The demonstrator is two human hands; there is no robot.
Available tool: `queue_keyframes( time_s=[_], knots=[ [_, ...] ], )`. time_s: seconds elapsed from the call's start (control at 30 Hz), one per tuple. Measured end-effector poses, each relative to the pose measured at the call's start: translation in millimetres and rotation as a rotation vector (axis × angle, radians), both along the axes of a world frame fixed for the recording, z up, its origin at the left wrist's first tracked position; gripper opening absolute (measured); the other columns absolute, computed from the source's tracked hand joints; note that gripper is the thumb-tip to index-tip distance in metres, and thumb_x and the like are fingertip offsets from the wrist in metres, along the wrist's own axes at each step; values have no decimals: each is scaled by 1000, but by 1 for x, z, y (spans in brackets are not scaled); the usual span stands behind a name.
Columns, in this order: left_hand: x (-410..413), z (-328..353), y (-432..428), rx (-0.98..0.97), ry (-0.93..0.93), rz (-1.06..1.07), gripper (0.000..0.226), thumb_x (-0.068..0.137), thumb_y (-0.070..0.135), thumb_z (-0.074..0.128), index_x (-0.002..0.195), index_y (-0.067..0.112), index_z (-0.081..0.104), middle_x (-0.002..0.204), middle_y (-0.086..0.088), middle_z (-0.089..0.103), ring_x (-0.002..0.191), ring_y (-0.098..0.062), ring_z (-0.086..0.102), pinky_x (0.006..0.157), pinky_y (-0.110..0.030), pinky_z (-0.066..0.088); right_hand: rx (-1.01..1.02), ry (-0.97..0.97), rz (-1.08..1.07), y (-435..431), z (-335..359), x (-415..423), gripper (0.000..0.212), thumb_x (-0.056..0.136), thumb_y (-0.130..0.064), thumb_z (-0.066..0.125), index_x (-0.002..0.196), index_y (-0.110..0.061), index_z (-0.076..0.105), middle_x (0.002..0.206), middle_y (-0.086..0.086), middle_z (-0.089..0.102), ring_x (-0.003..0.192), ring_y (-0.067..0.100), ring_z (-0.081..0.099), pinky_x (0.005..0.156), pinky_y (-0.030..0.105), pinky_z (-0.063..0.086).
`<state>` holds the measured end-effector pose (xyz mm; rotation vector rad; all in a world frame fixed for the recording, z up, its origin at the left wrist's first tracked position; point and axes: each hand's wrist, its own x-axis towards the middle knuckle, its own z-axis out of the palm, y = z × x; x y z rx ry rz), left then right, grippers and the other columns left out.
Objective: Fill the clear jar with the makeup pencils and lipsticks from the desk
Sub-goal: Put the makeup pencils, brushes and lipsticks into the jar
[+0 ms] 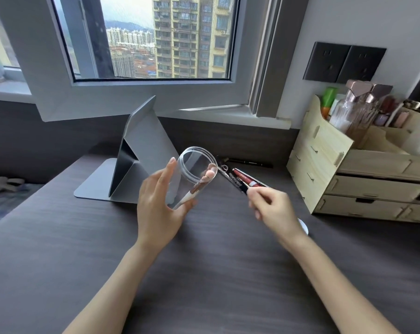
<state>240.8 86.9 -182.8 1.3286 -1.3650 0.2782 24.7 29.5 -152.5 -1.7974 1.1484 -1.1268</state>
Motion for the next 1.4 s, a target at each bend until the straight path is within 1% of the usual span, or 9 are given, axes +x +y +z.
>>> queue_keyframes(
  time_s=[0.17,0.27,0.4,0.67,0.8,0.9,1.0,1.23,1.4],
  knots=[
    [-4,2,1,-34,-156,-6,81,62,22,79,134,17,42,118,5,50,102,-15,48,93,-22,37,-86,-90,43,36,41,-46,13,85,-28,56,85,-33,67,49,-13,54,45,2,43,47,8,34],
    [-6,1,2,-24,-234,-15,79,62,24,79,133,15,44,118,-5,57,104,-18,48,98,-12,28,-236,92,57,47,54,-55,17,87,-18,60,88,-33,67,65,-8,63,60,5,54,56,9,38],
    [-8,-2,2,-42,-309,-40,79,66,24,79,135,21,40,121,-1,52,106,-20,49,94,-24,40,-539,397,18,50,60,-43,20,84,-24,57,96,-17,71,71,-10,56,66,8,51,59,16,38],
    [-11,-5,2,-55,-368,-80,75,72,30,76,136,25,37,122,-4,52,108,-23,50,94,-29,43,-569,162,76,51,44,21,13,73,-15,73,77,-6,66,66,4,65,66,14,55,59,18,43],
    [-9,-3,2,-33,-363,-61,75,72,30,76,136,24,38,121,-6,55,107,-24,51,94,-26,41,-717,359,38,43,33,23,23,82,-32,60,75,-15,74,71,-1,57,66,14,52,59,29,44],
    [-8,-3,2,-7,-380,-50,70,75,32,73,135,23,40,119,-9,58,107,-23,51,89,-33,47,-570,274,95,32,29,12,23,88,-30,56,83,-18,75,76,-3,56,73,13,51,65,21,41],
    [-6,-2,1,5,-362,-35,76,70,27,79,135,23,40,119,-10,59,107,-23,50,88,-35,47,-406,118,-190,-2,16,-5,18,88,-17,57,79,-15,73,78,5,64,73,19,59,64,29,44],
    [-2,0,2,18,-306,-7,87,59,20,87,134,20,41,119,-9,59,107,-23,51,94,-28,39,-184,999,-446,-75,-28,-13,29,93,-27,48,112,-9,62,111,12,62,104,32,51,80,36,43],
    [-1,1,2,43,-301,-8,89,59,19,87,134,20,40,119,-10,60,108,-22,48,95,-25,36,-141,1076,-459,-90,-36,-11,29,92,-27,52,112,-8,61,114,12,60,107,31,50,81,35,44]
  ],
)
